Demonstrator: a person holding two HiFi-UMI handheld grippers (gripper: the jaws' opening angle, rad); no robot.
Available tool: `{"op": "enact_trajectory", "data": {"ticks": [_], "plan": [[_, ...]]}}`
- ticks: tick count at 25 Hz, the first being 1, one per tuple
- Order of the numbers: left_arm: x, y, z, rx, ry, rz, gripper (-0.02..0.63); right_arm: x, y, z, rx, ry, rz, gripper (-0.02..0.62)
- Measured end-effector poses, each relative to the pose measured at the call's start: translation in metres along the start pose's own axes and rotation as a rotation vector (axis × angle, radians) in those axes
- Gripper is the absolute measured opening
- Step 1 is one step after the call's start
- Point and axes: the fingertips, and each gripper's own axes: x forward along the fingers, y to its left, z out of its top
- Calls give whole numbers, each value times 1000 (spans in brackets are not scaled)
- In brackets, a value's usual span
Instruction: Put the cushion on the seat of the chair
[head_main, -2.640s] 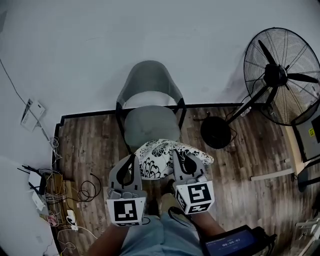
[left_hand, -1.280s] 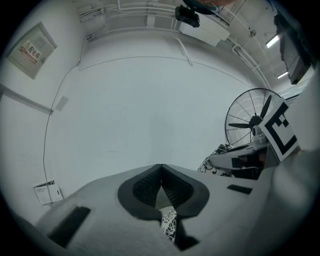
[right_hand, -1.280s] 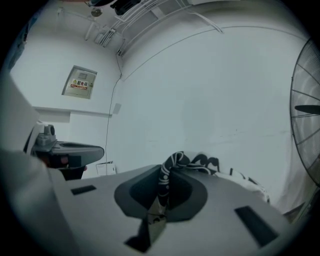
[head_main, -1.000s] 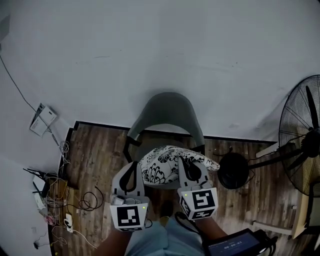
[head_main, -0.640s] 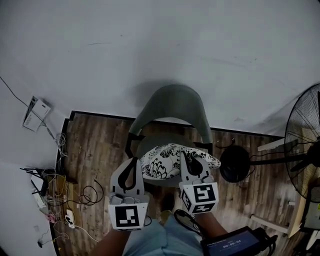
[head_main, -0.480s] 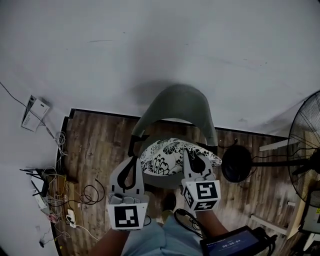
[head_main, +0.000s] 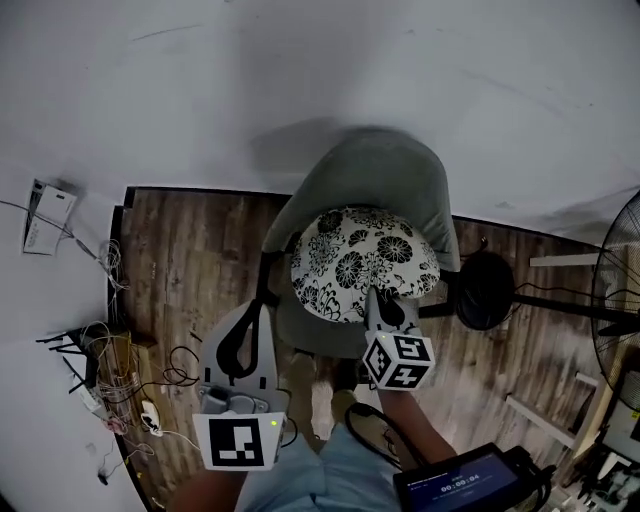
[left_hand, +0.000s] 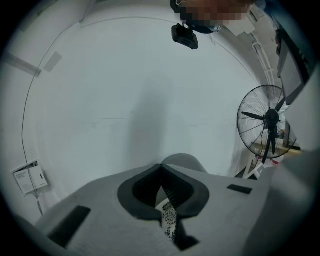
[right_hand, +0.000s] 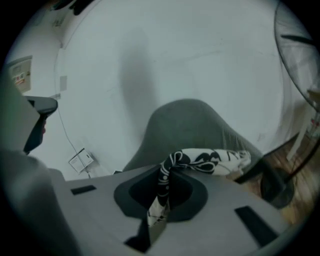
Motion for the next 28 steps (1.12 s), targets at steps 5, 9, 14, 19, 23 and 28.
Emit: {"op": "enact_trajectory", "data": {"ticks": [5, 9, 14, 19, 23, 28], "plan": [[11, -16, -23, -2, 43, -52, 9, 17, -41, -98, 217, 160, -76, 15], [10, -22, -28, -5, 55, -76, 9, 12, -52, -124, 300, 183, -92, 17], [8, -38, -35, 5, 62, -121, 9, -1, -70, -158, 339, 217, -140, 18], [-3, -59, -53, 19, 77, -161, 9, -25, -69, -197, 383, 226, -150, 18], [4, -80, -68, 31, 90, -190, 9, -28, -73, -218, 405, 226, -139, 20], [1, -106, -82, 42, 89, -217, 9, -36, -76, -235, 420, 199, -126, 20]]}}
